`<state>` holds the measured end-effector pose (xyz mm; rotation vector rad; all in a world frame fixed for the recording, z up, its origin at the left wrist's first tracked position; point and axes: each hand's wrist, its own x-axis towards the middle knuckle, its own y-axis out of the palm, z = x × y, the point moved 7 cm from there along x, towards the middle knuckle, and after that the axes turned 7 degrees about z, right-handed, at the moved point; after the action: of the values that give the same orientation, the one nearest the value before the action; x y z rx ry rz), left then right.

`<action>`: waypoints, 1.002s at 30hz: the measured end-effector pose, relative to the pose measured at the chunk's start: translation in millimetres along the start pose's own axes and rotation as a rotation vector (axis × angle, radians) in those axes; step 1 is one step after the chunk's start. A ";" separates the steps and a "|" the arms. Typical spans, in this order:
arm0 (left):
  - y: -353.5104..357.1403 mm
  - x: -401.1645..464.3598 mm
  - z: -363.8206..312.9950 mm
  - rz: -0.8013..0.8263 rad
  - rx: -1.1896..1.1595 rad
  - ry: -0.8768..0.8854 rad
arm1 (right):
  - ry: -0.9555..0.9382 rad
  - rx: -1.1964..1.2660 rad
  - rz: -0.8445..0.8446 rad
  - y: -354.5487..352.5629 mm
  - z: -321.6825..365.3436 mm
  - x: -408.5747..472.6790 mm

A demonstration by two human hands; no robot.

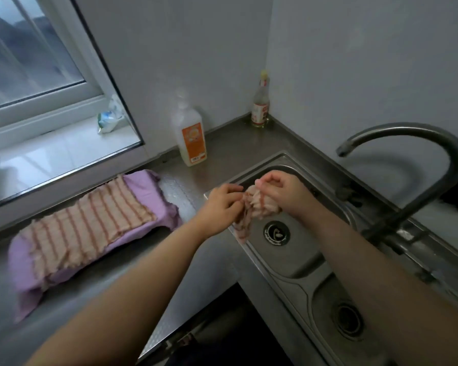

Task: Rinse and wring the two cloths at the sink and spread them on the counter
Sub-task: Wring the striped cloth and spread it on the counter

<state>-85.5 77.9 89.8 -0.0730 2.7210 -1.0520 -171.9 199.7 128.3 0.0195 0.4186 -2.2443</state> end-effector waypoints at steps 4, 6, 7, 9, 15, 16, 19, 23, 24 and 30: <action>-49.6 -43.8 29.3 -0.210 -0.174 -0.060 | 0.052 0.194 0.098 62.4 28.0 22.0; -78.5 -67.7 52.3 -0.337 -0.308 -0.129 | 0.101 0.149 0.169 92.4 37.5 31.4; -92.4 -79.0 64.5 -0.399 -0.354 -0.142 | 0.133 0.074 0.206 106.1 41.5 34.5; -117.5 -100.7 84.5 -0.486 -0.479 -0.145 | 0.187 -0.076 0.304 133.3 46.9 37.6; -164.9 -146.9 130.6 -0.539 -0.519 -0.150 | 0.021 -0.188 0.408 200.6 75.4 54.8; -169.5 -152.6 136.3 -0.500 -0.432 -0.156 | -0.042 -0.217 0.363 205.3 82.4 59.4; -176.6 -168.6 150.3 -0.379 -0.138 -0.182 | -0.225 -0.327 0.248 218.3 100.8 66.1; -184.7 -189.9 168.1 -0.336 0.017 -0.214 | -0.364 -0.452 0.181 246.1 121.8 67.2; -183.8 -193.5 175.7 -0.304 -0.091 -0.221 | -0.366 -0.436 0.183 254.1 126.2 69.2; -186.0 -198.9 189.6 -0.296 -0.023 -0.239 | -0.091 -0.161 0.415 305.2 129.5 73.2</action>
<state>144.6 -159.9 115.7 -0.5819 2.5535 -1.0094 24.3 -76.5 150.4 -0.0731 0.4954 -1.7926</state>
